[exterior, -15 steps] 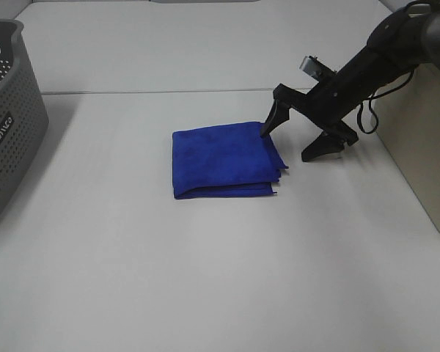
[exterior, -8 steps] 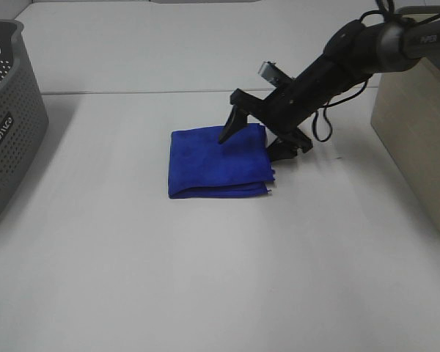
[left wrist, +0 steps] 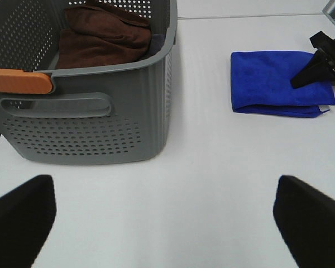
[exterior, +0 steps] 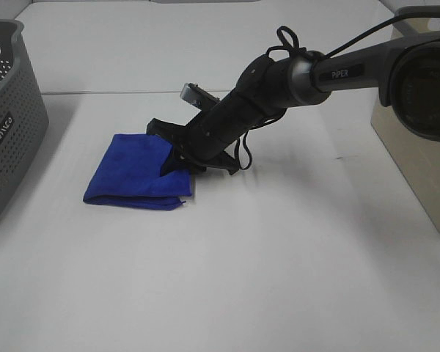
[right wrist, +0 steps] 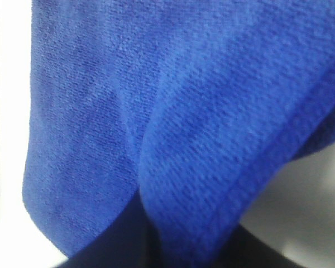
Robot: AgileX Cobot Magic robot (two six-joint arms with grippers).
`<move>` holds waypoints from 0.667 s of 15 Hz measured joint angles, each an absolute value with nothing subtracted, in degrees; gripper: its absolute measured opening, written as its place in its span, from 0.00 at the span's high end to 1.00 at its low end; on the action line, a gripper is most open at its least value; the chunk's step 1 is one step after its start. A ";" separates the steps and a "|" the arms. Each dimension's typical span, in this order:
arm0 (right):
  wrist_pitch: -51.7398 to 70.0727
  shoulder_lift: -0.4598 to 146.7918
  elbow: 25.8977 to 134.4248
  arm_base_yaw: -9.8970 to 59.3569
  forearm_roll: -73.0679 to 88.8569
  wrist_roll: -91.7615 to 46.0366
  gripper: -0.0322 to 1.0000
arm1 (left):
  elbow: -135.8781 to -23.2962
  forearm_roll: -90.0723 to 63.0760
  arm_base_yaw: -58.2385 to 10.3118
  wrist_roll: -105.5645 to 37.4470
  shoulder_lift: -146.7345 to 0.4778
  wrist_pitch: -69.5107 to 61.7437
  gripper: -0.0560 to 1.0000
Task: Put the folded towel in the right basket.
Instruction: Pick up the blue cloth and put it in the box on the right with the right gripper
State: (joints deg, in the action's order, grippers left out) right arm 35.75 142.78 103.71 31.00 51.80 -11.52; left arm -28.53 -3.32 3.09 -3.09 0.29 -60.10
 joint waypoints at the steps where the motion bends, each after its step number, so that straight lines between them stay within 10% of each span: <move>1: 35.87 142.90 103.71 31.34 52.54 -11.92 0.83 | -28.53 -3.32 3.09 -3.09 0.29 -60.10 0.01; 10: 54.20 125.71 111.50 20.17 46.12 -12.15 0.83 | -28.53 -3.09 3.09 -3.09 0.29 -60.10 0.01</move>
State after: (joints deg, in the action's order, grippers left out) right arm 54.20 125.71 111.50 20.17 46.12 -12.15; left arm -28.53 -3.09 3.09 -3.09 0.29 -60.10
